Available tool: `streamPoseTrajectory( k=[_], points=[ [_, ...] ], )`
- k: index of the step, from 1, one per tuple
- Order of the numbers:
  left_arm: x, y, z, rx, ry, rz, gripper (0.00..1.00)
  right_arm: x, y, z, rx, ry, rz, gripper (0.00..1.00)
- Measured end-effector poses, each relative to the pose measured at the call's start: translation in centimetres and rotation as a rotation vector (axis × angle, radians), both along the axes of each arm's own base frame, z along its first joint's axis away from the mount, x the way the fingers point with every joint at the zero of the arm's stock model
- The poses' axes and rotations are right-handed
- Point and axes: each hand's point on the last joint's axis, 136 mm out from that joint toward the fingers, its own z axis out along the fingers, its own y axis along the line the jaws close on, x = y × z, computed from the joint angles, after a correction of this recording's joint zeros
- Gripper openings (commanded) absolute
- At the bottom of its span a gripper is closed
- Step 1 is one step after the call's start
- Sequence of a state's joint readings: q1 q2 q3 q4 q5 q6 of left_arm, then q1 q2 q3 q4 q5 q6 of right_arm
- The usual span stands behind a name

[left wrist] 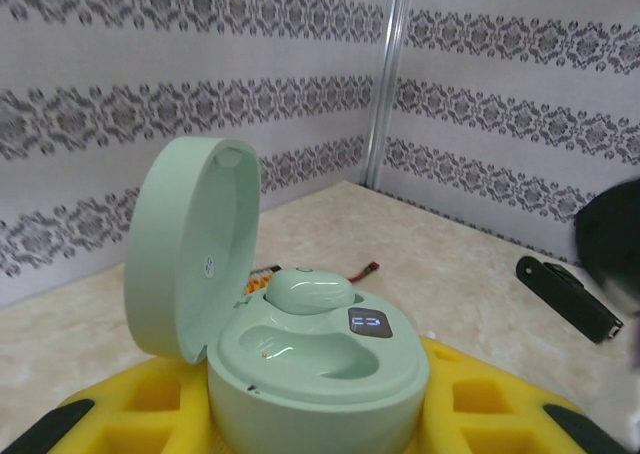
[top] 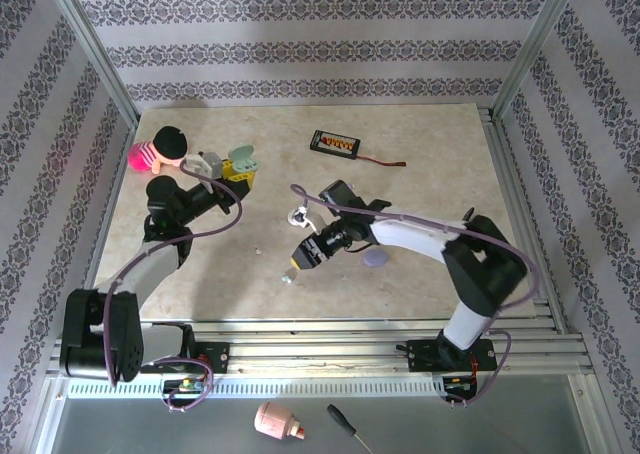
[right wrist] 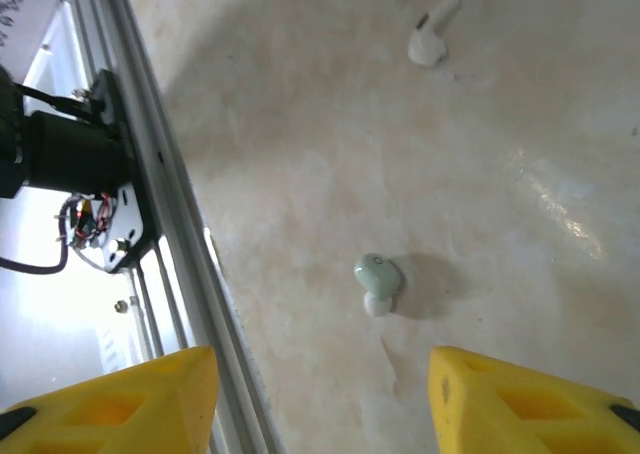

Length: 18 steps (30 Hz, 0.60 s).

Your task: Insert wireless bluetooth earbuds into charging case

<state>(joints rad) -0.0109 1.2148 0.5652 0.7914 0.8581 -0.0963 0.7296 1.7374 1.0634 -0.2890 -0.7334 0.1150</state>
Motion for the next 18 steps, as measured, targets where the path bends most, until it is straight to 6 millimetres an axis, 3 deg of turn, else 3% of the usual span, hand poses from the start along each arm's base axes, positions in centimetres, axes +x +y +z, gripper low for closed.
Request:
streamPoseTrajectory(
  k=[5, 18],
  points=[
    [-1.2, 0.1, 1.6, 0.007, -0.045, 0.007, 0.25, 0.8, 1.4, -2.1, -0.021, 0.067, 0.018, 0.52],
    [-2.1, 0.1, 1.3, 0.010, -0.013, 0.004, 0.24, 0.1, 4.3, -4.7, -0.048, 0.122, 0.081, 0.50]
  ],
)
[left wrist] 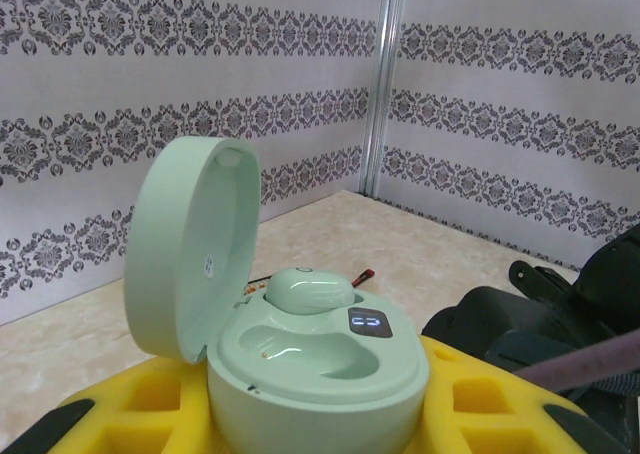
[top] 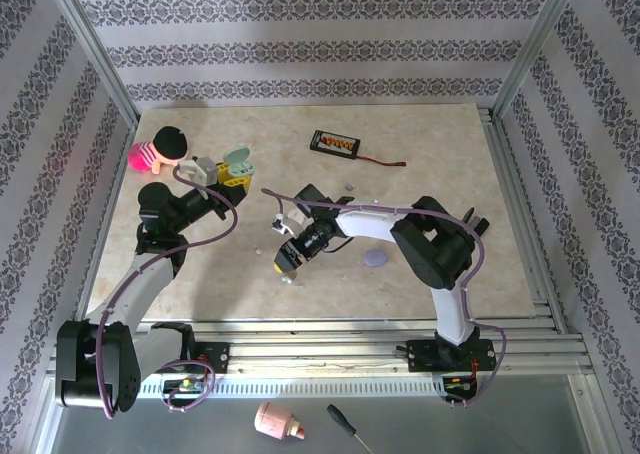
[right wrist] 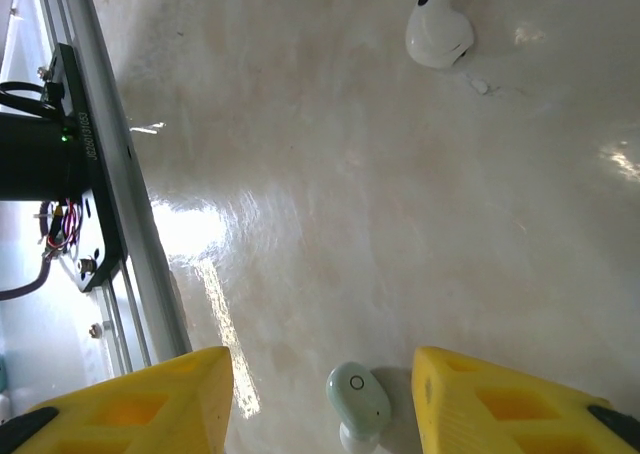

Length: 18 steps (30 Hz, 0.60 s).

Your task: Insert wireless bluetooth earbuds into charging case

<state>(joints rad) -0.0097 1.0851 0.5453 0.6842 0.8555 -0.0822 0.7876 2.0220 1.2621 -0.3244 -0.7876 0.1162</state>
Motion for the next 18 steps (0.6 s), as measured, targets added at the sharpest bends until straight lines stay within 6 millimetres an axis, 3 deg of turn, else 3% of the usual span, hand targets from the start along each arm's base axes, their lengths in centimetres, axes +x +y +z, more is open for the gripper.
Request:
streamPoseTrajectory(
  k=[18],
  points=[
    [0.0, 0.0, -0.1, 0.000, 0.006, 0.000, 0.24, -1.2, -0.2, -1.5, -0.048, -0.013, 0.031, 0.46]
  ],
)
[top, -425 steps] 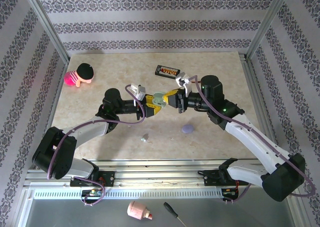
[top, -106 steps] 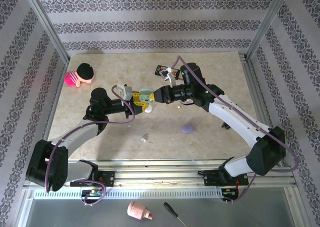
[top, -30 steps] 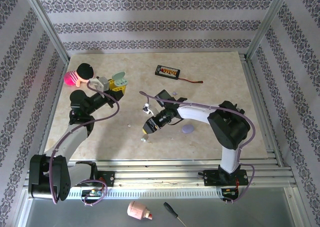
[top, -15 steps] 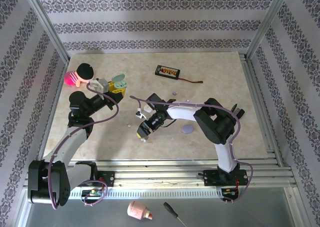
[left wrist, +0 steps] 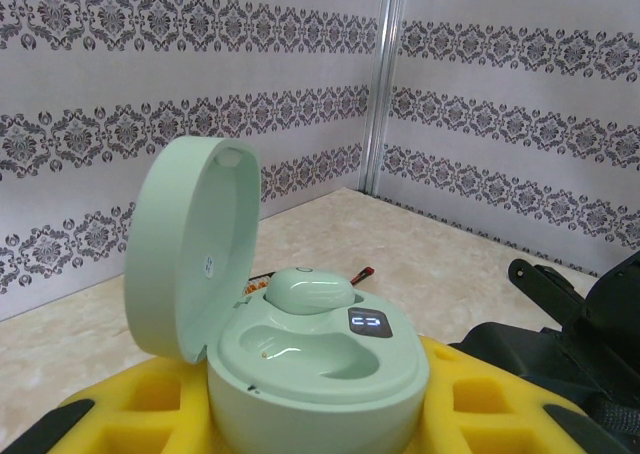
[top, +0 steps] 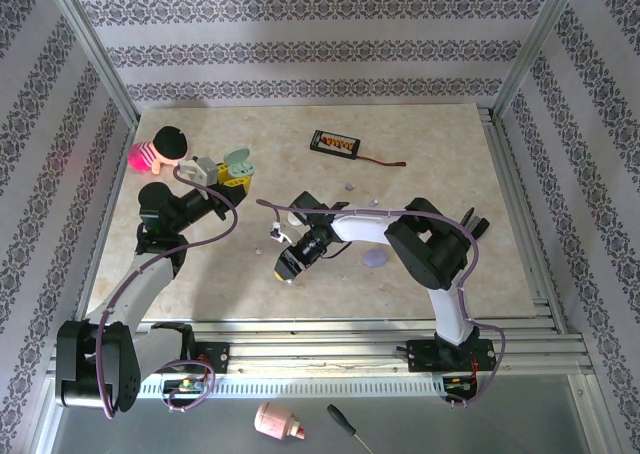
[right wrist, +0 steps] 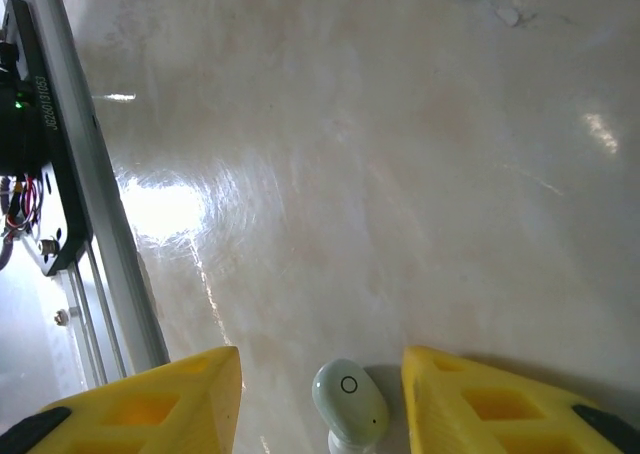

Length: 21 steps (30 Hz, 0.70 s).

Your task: Insert wireless bluetooth earbuds into charging case

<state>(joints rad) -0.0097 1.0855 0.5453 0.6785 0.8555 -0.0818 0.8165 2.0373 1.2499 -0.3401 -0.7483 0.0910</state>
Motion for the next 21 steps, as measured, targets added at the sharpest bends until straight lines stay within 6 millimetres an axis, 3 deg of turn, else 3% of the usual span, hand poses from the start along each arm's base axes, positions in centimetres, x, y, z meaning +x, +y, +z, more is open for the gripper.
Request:
streamPoseTrajectory(
  k=[21],
  points=[
    [0.0, 0.1, -0.1, 0.002, 0.001, 0.004, 0.24, -1.2, -0.6, -0.4, -0.027, -0.014, 0.032, 0.34]
  ],
)
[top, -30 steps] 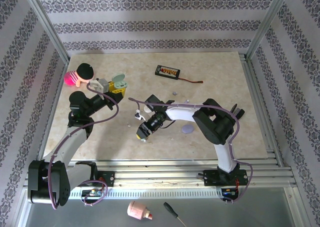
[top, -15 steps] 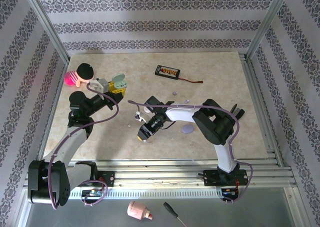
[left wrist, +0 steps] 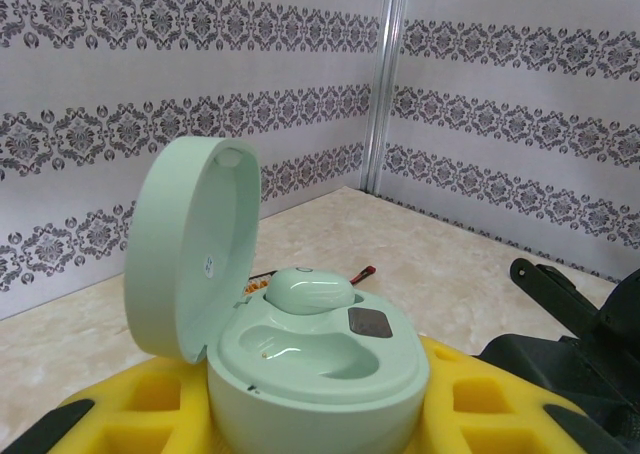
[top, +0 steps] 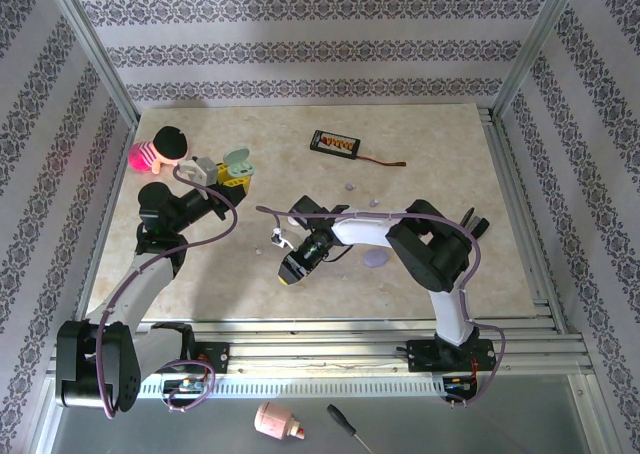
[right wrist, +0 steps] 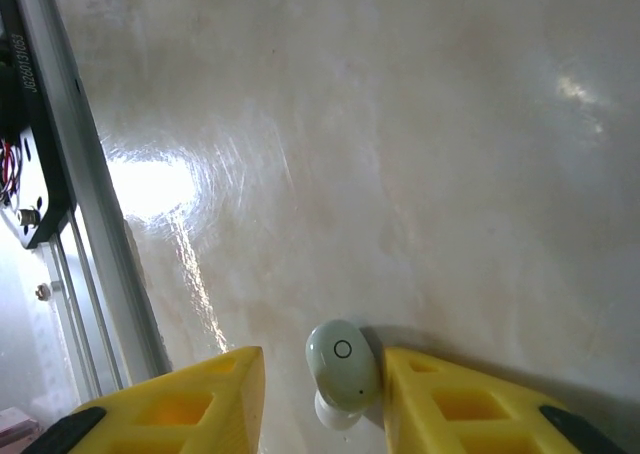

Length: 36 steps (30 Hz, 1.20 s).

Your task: Insert wireless bluetooth earbuds into charging case

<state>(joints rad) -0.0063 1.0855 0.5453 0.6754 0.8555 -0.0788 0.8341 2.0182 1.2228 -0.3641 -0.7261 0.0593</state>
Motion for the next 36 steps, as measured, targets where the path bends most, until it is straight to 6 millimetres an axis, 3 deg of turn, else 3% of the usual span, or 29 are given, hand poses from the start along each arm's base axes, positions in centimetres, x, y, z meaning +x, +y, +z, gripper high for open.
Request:
streamPoseTrajectory(
  k=[23, 28, 31, 36],
  points=[
    [0.0, 0.0, -0.2, 0.000, 0.005, -0.001, 0.24, 0.1, 0.0, -0.4, -0.017, 0.030, -0.040, 0.16],
    [0.0, 0.0, -0.4, 0.000, 0.009, -0.004, 0.24, 0.4, -1.1, -0.1, -0.034, 0.015, -0.081, 0.15],
    [0.0, -0.1, -0.3, -0.001, 0.005, -0.004, 0.23, 1.4, -2.5, 1.0, -0.036, -0.010, -0.137, 0.15],
    [0.2, -0.1, -0.5, -0.005, 0.005, -0.010, 0.23, 5.0, -4.8, 4.9, 0.007, -0.123, -0.266, 0.13]
  ],
)
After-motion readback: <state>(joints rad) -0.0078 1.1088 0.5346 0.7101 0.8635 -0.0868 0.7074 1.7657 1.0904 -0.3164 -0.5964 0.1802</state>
